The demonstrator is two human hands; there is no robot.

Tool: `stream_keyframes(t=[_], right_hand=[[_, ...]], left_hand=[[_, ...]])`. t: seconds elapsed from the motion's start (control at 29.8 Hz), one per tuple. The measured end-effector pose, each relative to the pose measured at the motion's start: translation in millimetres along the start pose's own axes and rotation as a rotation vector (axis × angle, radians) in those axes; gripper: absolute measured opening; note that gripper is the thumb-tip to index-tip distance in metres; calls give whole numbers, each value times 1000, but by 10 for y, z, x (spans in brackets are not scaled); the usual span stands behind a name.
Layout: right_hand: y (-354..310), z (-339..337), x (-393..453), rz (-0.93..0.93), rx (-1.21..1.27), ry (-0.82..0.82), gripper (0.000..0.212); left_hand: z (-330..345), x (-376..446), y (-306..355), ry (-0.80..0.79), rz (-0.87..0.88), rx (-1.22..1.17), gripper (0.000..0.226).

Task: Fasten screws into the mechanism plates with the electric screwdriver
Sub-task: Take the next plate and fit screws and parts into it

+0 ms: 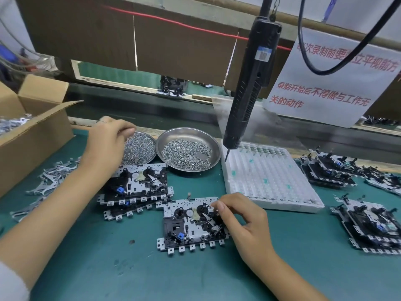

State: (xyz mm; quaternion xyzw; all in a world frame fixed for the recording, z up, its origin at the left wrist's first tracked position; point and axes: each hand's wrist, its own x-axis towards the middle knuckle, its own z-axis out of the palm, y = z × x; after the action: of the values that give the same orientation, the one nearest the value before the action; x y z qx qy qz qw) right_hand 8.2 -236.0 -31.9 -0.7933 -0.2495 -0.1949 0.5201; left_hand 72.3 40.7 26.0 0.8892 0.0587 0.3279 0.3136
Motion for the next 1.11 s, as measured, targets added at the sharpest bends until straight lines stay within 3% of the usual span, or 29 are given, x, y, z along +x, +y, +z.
stream_keyframes(t=[0.1,0.23,0.4,0.5,0.67,0.74,0.87,0.97,1.11], right_hand=[[-76,14,176,-28,-30,1,14],[-113,171,646,-47,-155,-188,17],[112,436,1238,250,-574,-444,38],[181,538,1377,366,-746,-557,36],[136,560,1415,398,-799,-502,18],[122,535,1406,390,-805,-479,20],[144,516,1373,372,-765,-433,28],[172,503,1332,325,-615,-287,24],[215,498,1345,320,-514,-234,24]], left_hand=[[-49,-58,165,41,-30,-200,16],[-57,-220,400,28,-102,-534,18],[38,-473,582,-45,-288,-921,10],[97,-578,649,-133,-370,-1097,14],[141,-727,741,-208,-246,-1044,12],[154,-756,744,-239,-209,-1006,10],[175,-767,733,-237,-230,-1021,11],[194,-782,731,-235,-269,-1051,12],[204,-785,714,-245,-300,-1055,16]])
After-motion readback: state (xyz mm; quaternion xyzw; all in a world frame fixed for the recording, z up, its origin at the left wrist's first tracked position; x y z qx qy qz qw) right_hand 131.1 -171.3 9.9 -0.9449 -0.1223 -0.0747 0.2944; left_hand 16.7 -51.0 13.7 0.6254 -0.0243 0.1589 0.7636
